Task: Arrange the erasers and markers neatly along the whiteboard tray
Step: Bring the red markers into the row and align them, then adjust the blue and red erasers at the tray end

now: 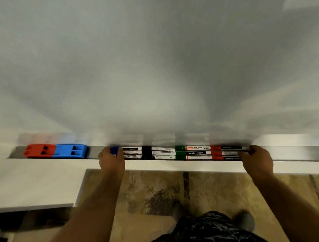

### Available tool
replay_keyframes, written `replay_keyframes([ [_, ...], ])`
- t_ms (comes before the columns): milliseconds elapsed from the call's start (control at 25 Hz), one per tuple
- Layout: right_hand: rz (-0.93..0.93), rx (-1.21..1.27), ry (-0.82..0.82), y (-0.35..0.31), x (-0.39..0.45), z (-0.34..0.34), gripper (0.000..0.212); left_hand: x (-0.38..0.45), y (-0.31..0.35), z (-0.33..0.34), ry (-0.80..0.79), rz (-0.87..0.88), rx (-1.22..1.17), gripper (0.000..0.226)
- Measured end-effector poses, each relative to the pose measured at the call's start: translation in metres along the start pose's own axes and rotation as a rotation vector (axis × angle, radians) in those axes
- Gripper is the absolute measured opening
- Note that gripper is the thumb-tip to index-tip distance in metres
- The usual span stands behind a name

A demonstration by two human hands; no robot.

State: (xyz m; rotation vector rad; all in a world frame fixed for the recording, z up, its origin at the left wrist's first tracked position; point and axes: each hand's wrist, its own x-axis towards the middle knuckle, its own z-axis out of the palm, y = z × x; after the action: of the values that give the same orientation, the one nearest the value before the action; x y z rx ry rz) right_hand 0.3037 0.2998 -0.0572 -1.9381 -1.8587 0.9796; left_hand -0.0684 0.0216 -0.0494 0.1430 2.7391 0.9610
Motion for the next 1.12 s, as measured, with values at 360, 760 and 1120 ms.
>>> replay_keyframes([
  [360,-0.037,0.021,-0.069,-0.006,-0.009,-0.012,0.012,0.005,-0.007,-0.01,-0.111,0.068,-0.043,0.025],
  [760,-0.238,0.183,-0.152,-0.052,-0.074,0.01,0.016,-0.021,-0.011,-0.069,-0.213,0.133,-0.044,0.052],
  [1120,-0.54,0.164,-0.507,-0.158,-0.203,0.102,0.014,0.016,-0.076,-0.153,-0.173,0.081,0.023,0.063],
])
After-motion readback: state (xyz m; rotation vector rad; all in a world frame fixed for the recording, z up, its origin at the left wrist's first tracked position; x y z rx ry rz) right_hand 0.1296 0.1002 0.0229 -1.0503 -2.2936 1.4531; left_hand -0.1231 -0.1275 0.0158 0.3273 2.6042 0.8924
